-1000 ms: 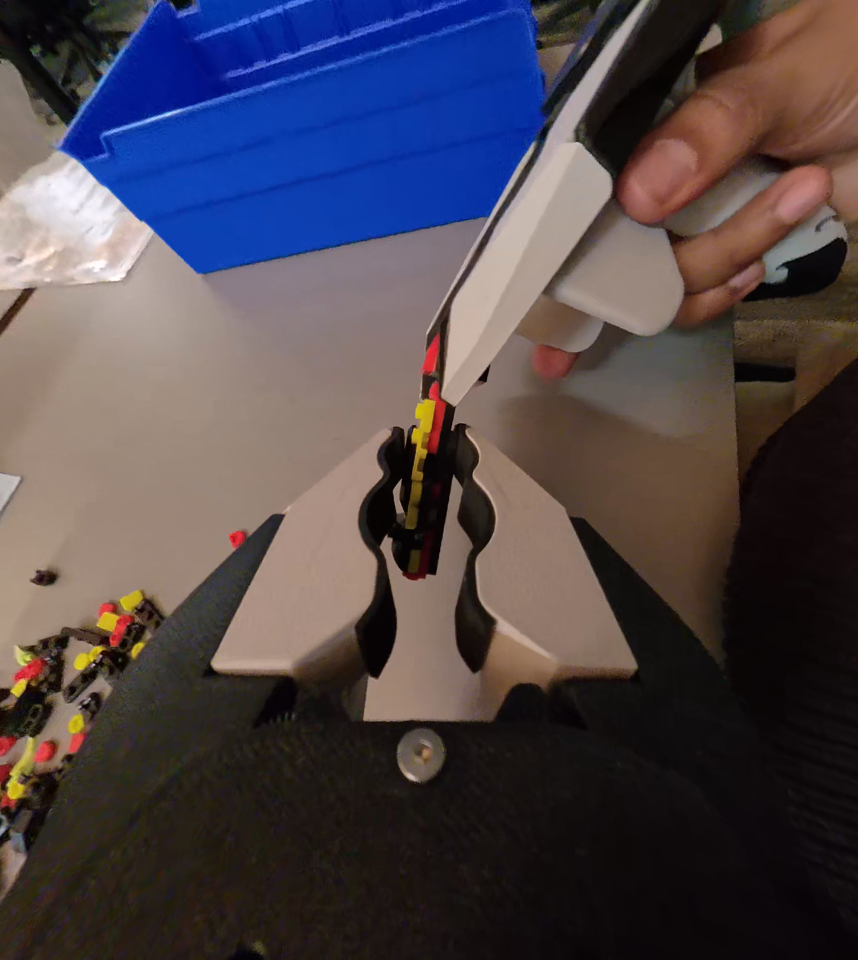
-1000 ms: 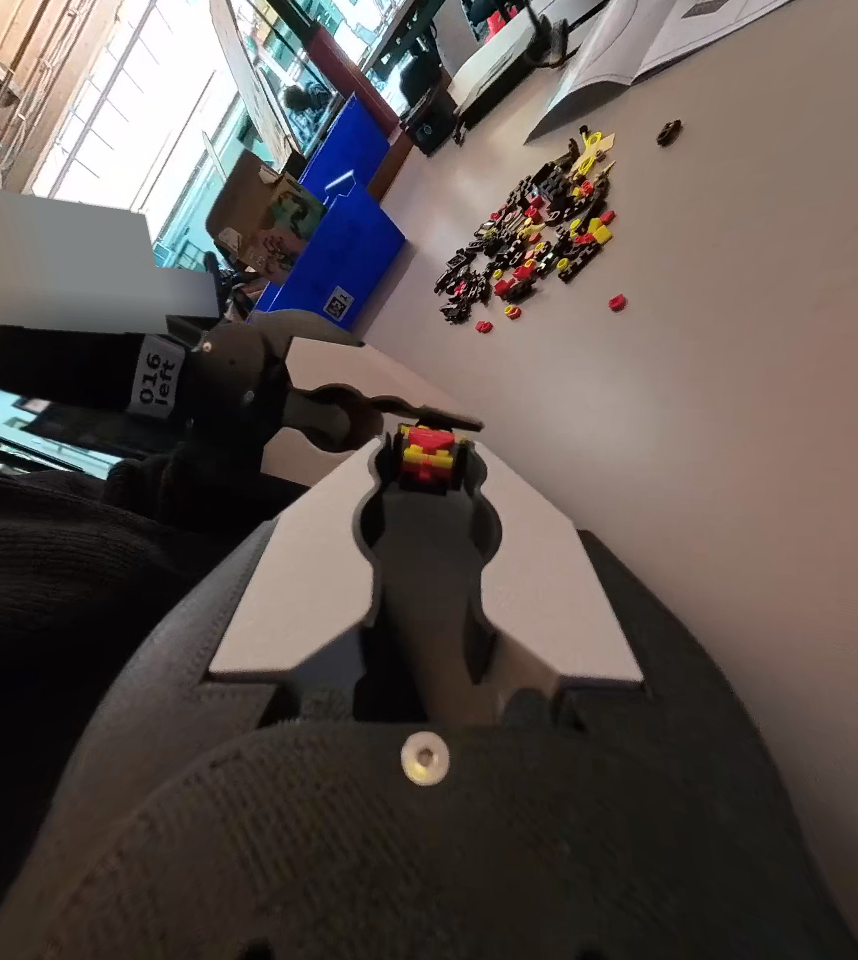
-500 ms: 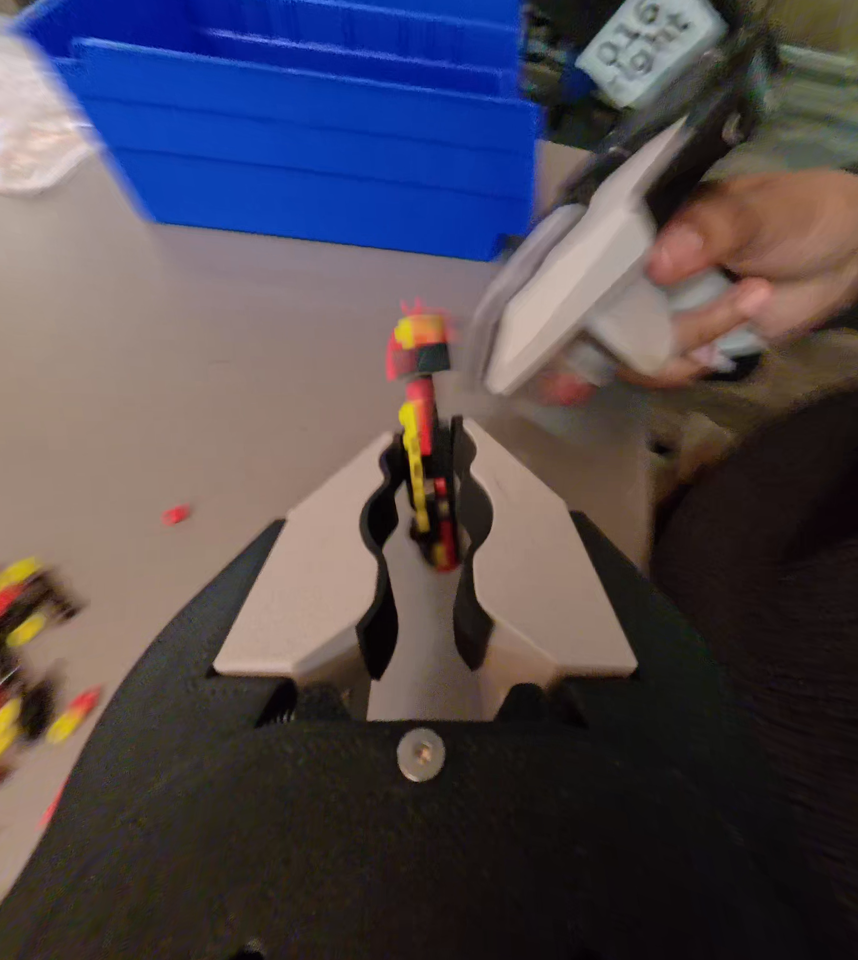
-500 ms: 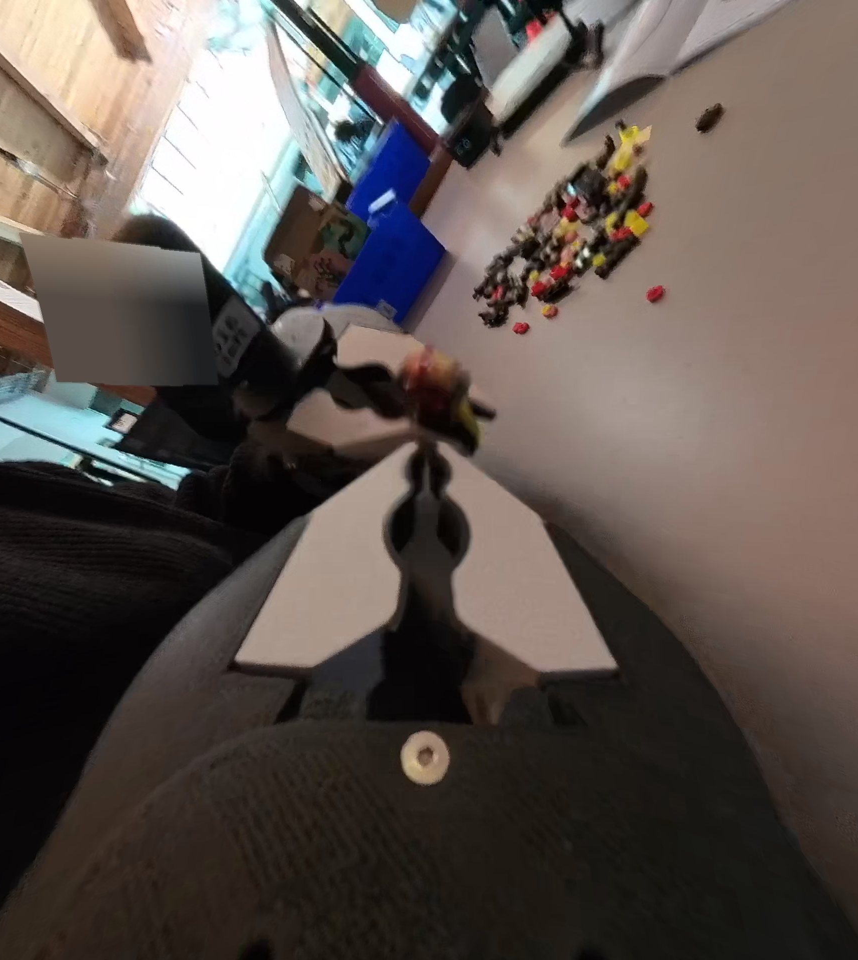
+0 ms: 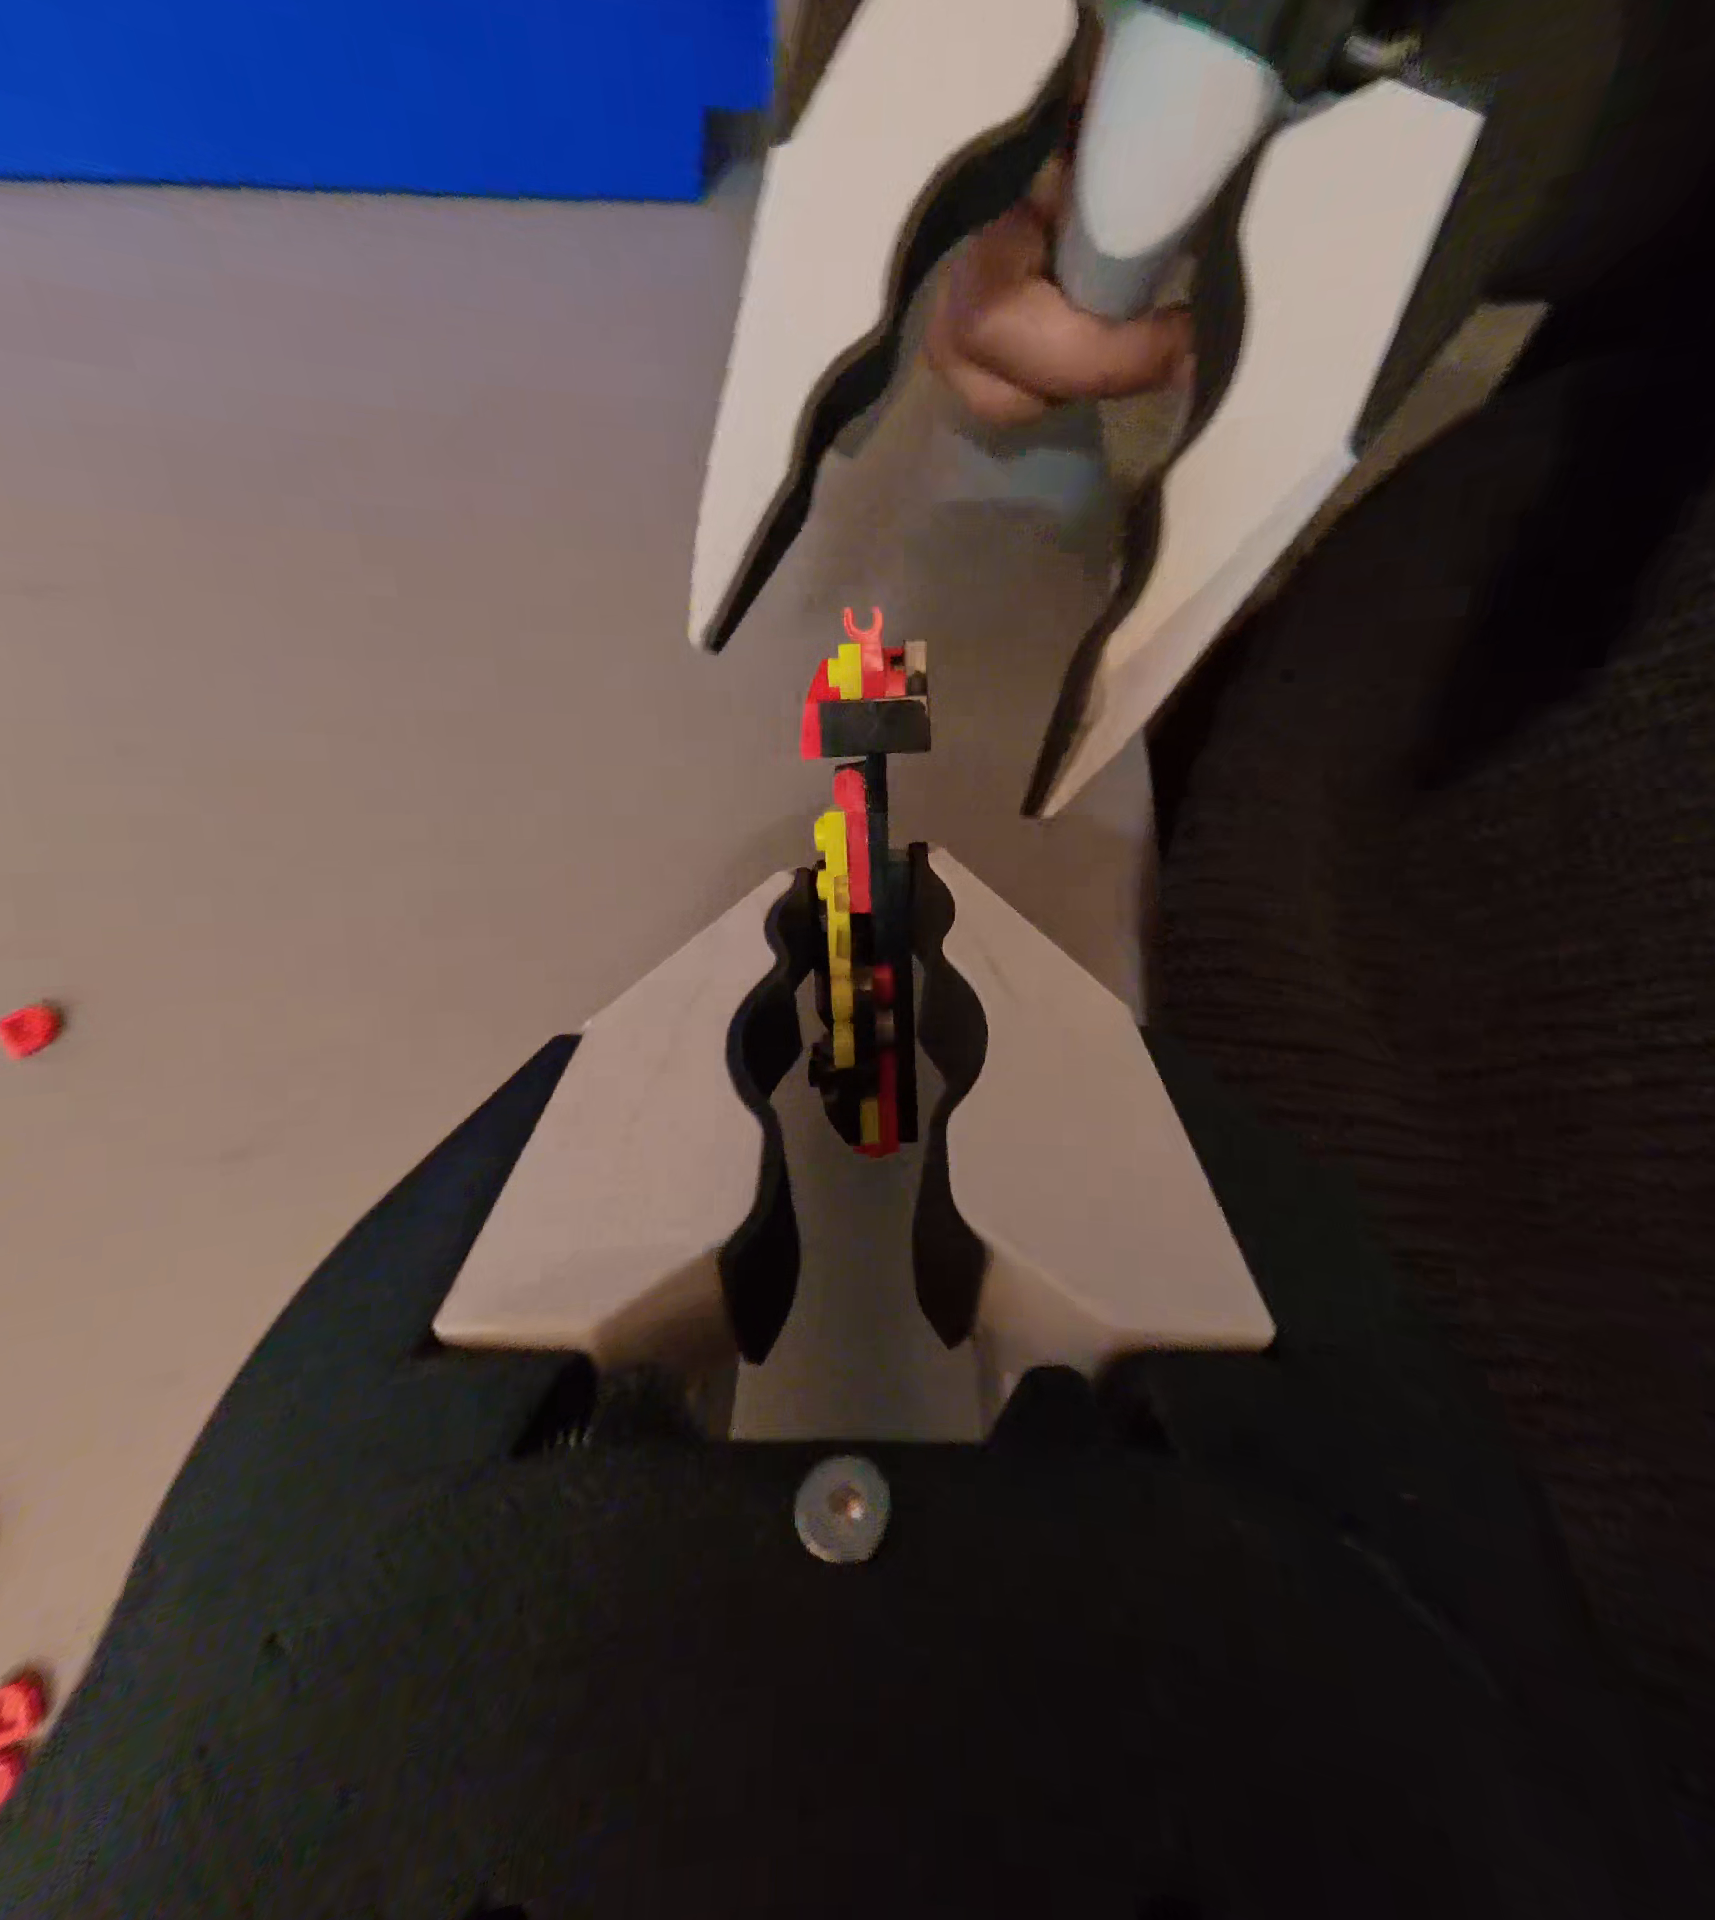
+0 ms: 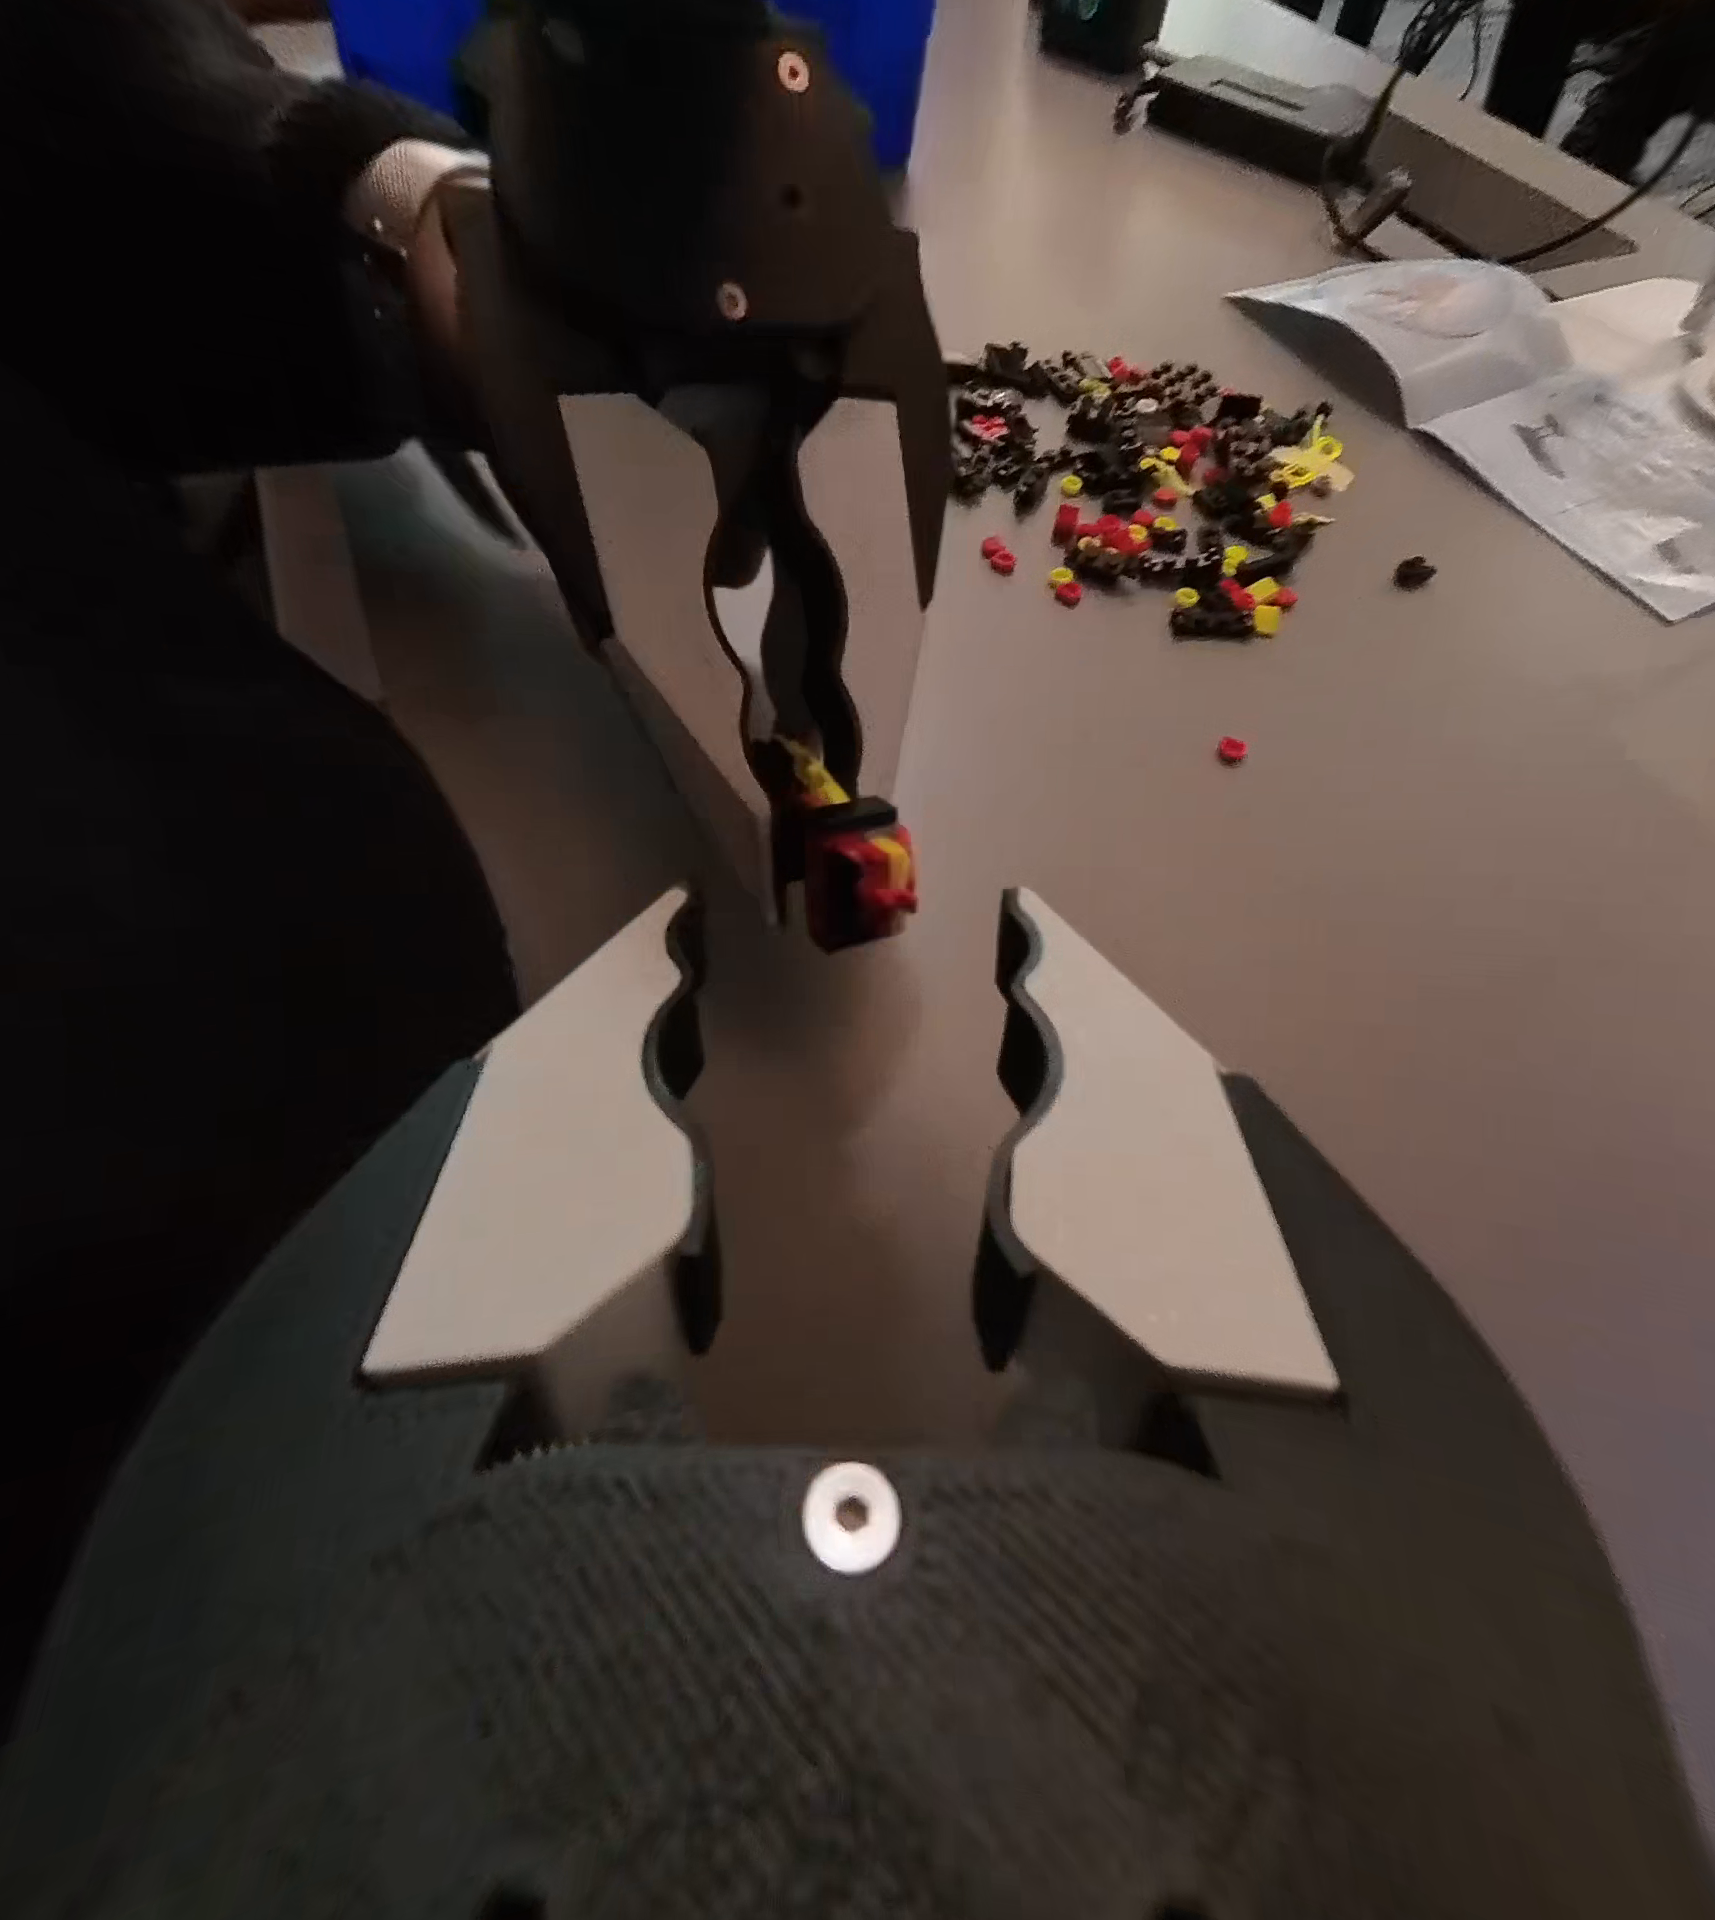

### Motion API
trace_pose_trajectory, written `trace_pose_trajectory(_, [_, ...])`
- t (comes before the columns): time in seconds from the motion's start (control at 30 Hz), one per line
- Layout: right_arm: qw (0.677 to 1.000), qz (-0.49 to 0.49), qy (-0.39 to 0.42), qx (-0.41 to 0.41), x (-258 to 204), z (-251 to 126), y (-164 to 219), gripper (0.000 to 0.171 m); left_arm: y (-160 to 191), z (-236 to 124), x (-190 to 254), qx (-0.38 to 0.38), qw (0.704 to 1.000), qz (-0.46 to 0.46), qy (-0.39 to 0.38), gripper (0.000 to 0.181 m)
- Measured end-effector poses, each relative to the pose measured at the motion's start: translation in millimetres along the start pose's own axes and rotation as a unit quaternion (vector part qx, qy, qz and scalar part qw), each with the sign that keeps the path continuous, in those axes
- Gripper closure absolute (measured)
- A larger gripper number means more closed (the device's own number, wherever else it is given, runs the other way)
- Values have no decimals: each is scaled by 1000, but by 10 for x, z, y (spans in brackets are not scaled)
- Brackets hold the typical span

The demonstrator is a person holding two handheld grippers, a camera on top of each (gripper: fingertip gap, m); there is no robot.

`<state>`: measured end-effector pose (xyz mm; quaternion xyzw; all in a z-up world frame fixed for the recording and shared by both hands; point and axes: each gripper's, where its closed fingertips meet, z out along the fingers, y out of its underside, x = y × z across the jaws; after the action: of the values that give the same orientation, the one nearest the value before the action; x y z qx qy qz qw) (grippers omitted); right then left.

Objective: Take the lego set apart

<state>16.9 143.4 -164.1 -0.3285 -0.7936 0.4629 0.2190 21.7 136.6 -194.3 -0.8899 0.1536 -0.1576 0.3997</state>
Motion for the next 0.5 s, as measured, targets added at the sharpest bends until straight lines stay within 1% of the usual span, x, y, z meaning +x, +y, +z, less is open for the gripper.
trace_pose_trajectory(0.03, [1000, -6, -9, -7, -35, 9, 28, 117, 27, 22, 52, -10, 1000, 13, 7, 164])
trace_pose_trajectory(0.07, [1000, -14, -26, -7, -93, 12, 40, 126, 59, 42, 83, -22, 999, 25, 9, 164])
trace_pose_trajectory(0.13, [997, -26, -69, -1, -248, 2, 53, 137, 109, 74, 159, -37, 998, 53, 20, 164])
trace_pose_trajectory(0.23, [994, -49, -95, -3, -370, 5, 68, 140, 123, 96, 361, -33, 994, 87, 64, 164])
trace_pose_trajectory(0.3, [990, -57, -126, -14, -494, 0, 113, 150, 111, 96, 411, -30, 992, 101, 71, 164])
trace_pose_trajectory(0.33, [989, -61, -133, -18, -528, -2, 126, 149, 126, 95, 437, -34, 991, 106, 77, 164])
trace_pose_trajectory(0.43, [989, -64, -132, -24, -521, -5, 112, 150, 119, 88, 456, -29, 991, 97, 85, 164])
trace_pose_trajectory(0.5, [993, -53, -100, -20, -404, -7, 43, 151, 41, 43, 359, -7, 996, 60, 68, 163])
